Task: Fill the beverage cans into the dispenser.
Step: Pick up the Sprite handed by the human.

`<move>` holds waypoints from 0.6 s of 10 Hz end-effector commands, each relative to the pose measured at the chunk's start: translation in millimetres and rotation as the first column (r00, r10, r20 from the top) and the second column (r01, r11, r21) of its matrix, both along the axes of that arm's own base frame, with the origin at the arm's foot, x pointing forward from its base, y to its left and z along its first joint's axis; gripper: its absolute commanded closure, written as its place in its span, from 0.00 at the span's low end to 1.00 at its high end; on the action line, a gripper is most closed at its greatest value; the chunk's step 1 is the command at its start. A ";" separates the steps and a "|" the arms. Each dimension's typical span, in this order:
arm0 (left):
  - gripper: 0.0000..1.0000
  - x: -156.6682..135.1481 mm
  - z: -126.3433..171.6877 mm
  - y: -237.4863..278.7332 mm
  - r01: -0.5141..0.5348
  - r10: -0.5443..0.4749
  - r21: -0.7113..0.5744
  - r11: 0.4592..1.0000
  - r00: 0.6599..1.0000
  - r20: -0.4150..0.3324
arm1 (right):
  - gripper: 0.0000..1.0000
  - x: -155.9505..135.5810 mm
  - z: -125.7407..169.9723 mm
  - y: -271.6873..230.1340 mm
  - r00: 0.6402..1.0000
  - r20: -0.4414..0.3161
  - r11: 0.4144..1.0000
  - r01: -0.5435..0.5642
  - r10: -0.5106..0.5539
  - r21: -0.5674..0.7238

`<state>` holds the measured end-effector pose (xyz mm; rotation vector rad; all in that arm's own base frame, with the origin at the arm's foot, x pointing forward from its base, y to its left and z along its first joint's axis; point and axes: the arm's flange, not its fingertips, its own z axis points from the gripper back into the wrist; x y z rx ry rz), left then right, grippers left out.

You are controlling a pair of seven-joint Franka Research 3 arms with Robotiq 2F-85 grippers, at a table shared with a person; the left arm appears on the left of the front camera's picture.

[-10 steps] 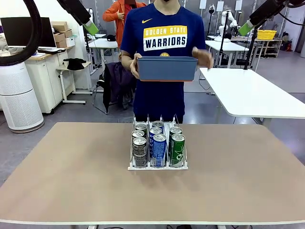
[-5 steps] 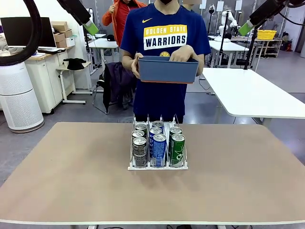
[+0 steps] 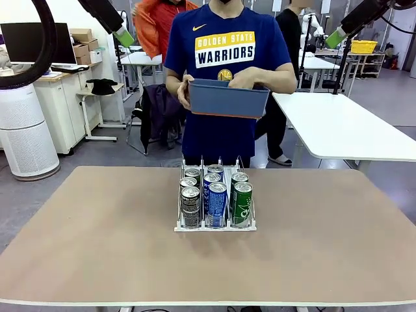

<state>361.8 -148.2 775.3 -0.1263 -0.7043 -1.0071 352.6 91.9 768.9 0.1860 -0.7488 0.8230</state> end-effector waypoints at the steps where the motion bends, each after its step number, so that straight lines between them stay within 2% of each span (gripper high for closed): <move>1: 0.00 -0.7 1.4 3.0 0.000 0.000 0.007 1.000 1.000 -0.008 | 0.00 -0.3 -0.1 0.6 1.000 0.000 1.000 0.000 0.000 0.000; 6: 0.00 -0.7 1.4 3.0 0.000 0.000 0.007 1.000 1.000 -0.008 | 0.00 -0.3 -0.1 0.6 1.000 0.000 1.000 0.000 0.000 0.000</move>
